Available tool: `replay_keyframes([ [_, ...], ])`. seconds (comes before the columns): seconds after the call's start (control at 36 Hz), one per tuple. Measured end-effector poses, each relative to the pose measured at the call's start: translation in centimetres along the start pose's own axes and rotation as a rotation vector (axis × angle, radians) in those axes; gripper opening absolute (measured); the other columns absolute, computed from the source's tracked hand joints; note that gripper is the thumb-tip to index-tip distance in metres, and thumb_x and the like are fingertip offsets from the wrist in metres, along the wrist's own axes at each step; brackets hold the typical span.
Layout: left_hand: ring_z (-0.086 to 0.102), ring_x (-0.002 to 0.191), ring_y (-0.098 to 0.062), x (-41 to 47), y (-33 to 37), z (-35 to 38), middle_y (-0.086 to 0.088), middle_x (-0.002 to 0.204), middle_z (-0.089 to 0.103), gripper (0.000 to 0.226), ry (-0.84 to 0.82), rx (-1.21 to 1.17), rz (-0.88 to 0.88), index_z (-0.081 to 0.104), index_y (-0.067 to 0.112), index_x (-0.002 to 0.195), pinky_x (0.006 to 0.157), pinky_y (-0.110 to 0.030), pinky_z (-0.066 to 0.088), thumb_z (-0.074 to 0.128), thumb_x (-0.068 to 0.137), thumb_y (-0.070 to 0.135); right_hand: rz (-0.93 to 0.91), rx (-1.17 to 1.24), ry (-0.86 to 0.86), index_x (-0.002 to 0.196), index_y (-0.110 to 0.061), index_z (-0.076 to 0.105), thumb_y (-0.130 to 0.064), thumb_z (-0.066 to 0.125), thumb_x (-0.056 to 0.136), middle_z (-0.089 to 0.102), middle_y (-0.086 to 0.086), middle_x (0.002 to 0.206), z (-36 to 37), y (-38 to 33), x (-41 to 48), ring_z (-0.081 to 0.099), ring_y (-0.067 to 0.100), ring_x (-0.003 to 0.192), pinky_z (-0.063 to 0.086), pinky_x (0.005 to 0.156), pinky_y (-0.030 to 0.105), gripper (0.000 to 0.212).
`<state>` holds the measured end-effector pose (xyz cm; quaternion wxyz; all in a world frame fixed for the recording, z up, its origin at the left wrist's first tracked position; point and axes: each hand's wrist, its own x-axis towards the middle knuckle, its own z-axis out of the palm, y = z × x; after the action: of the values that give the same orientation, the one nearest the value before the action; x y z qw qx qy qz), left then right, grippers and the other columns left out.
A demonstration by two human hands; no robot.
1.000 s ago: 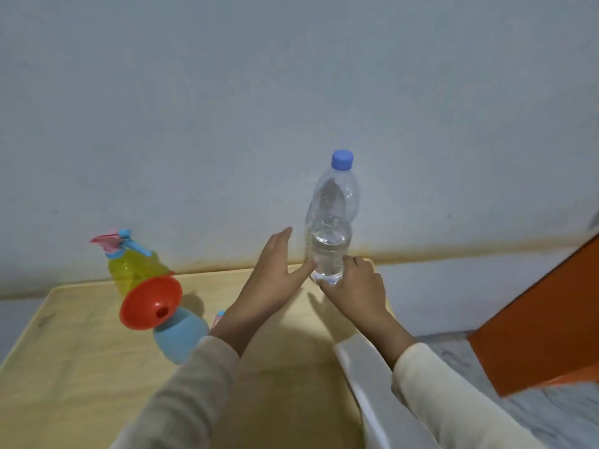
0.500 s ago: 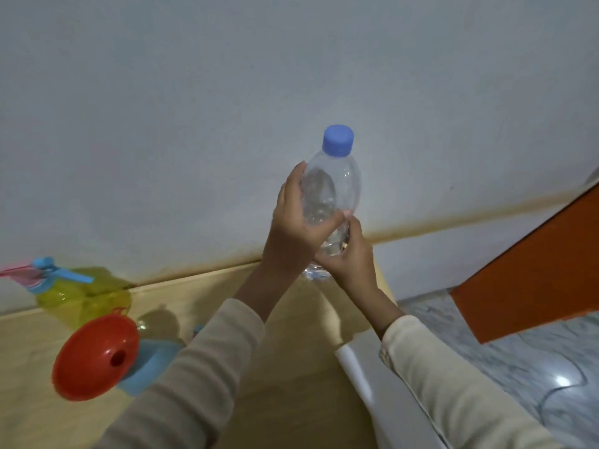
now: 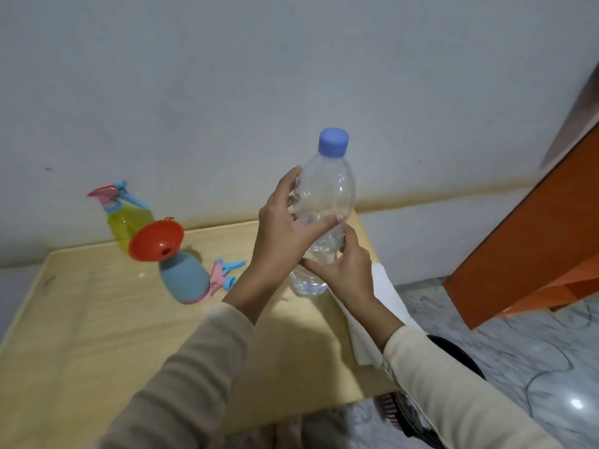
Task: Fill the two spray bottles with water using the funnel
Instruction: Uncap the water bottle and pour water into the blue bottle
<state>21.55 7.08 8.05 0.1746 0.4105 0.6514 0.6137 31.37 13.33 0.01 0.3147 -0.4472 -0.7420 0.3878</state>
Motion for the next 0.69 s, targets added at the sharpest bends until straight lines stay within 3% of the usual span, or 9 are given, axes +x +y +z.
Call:
replay_keyframes([
  [0.14, 0.054, 0.104, 0.000, -4.7, 1.2, -1.0, 0.010, 0.119, 0.052, 0.085, 0.028, -0.001, 0.019, 0.044, 0.026, 0.135, 0.079, -0.007, 0.048, 0.088, 0.063, 0.020, -0.008, -0.013, -0.031, 0.123, -0.029, 0.043, -0.051, 0.084, 0.054, 0.065, -0.014, 0.101, -1.0, -0.5, -5.2, 0.063, 0.011, 0.092, 0.053, 0.077, 0.032, 0.083],
  [0.28, 0.055, 0.108, -0.009, -8.6, 1.1, -2.0, 0.007, 0.124, 0.052, 0.086, 0.068, 0.007, -0.008, 0.044, 0.028, 0.135, 0.081, -0.010, 0.049, 0.088, 0.062, 0.020, 0.018, -0.013, -0.091, 0.122, -0.028, 0.043, -0.049, 0.085, 0.054, 0.062, -0.013, 0.101, -0.8, -0.4, -9.0, 0.061, 0.014, 0.096, 0.052, 0.079, 0.034, 0.083],
  [0.42, 0.054, 0.112, -0.011, -10.9, 0.1, -2.9, 0.006, 0.131, 0.050, 0.086, 0.084, 0.009, -0.045, 0.042, 0.029, 0.136, 0.087, -0.018, 0.048, 0.087, 0.063, 0.020, 0.033, 0.051, -0.137, 0.113, -0.027, 0.045, -0.041, 0.087, 0.055, 0.056, -0.015, 0.097, 0.3, -0.3, -11.1, 0.054, 0.007, 0.089, 0.046, 0.073, 0.023, 0.074],
  [0.61, 0.051, 0.114, -0.009, -12.0, -0.6, -4.3, 0.008, 0.132, 0.046, 0.081, 0.094, -0.013, -0.062, 0.041, 0.033, 0.130, 0.084, -0.011, 0.047, 0.086, 0.066, 0.016, 0.034, 0.069, -0.182, 0.109, -0.028, 0.044, -0.040, 0.086, 0.052, 0.057, -0.016, 0.094, 1.7, -0.5, -11.7, 0.060, 0.009, 0.091, 0.052, 0.077, 0.032, 0.072],
  [0.69, 0.050, 0.114, -0.011, -12.0, -0.6, -5.1, 0.005, 0.133, 0.042, 0.084, 0.022, 0.046, -0.056, 0.033, 0.040, 0.127, 0.084, -0.009, 0.045, 0.087, 0.063, 0.028, 0.018, 0.051, -0.242, 0.108, -0.027, 0.042, -0.048, 0.083, 0.050, 0.056, -0.012, 0.101, 1.5, -0.7, -11.5, 0.059, 0.011, 0.093, 0.051, 0.078, 0.035, 0.074],
])
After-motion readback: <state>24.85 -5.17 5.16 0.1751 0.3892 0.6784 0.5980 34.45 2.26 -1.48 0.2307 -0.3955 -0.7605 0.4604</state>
